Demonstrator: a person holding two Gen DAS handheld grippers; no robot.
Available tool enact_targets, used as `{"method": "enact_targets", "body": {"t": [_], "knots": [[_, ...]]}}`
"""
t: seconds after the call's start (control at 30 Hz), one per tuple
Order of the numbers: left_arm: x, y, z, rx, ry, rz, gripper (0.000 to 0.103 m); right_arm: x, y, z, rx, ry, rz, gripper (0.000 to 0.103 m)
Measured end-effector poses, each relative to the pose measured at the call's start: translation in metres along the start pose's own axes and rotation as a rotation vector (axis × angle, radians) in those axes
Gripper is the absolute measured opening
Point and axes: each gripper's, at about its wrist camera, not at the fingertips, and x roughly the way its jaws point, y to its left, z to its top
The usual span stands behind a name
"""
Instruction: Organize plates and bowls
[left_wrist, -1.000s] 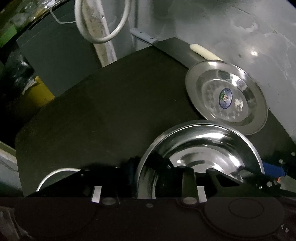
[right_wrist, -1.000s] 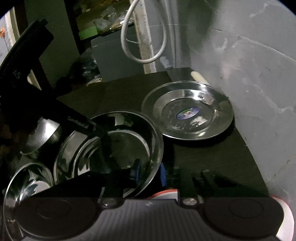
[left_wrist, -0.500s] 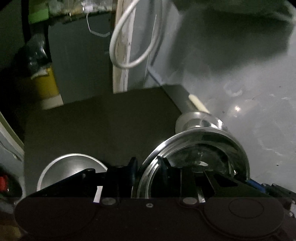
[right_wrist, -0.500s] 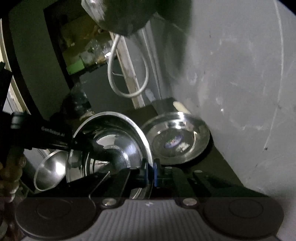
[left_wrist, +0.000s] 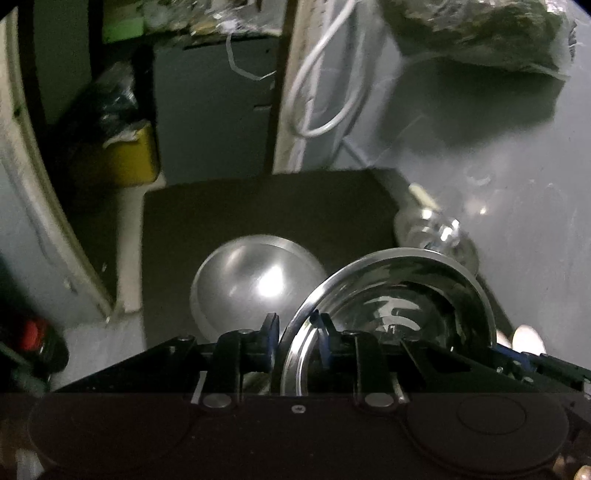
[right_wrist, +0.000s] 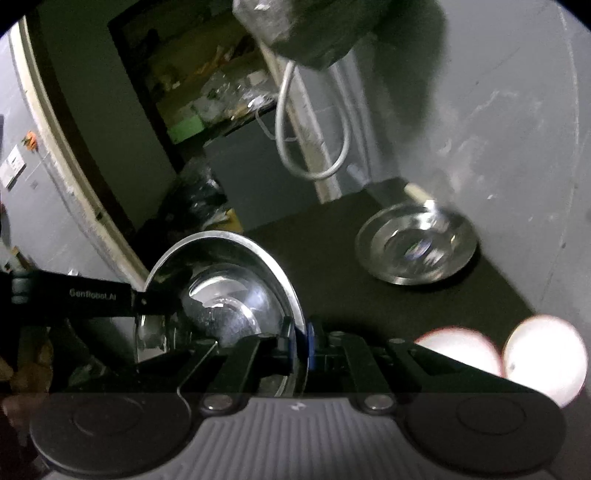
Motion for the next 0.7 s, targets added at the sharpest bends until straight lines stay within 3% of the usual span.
{"method": "enact_targets", "body": {"t": [0.27, 0.7], "knots": [[-0.008, 0.034, -0.044, -0.047, 0.074, 0.039, 0.023, 0.003, 0.025, -0.033, -0.002, 0.092, 0.007, 0.009], [0.020, 0.031, -0.057, 0.029, 0.173, 0.131, 0.025, 0.024, 0.042, -0.050, -0.059, 0.180, -0.070, 0.011]]}}
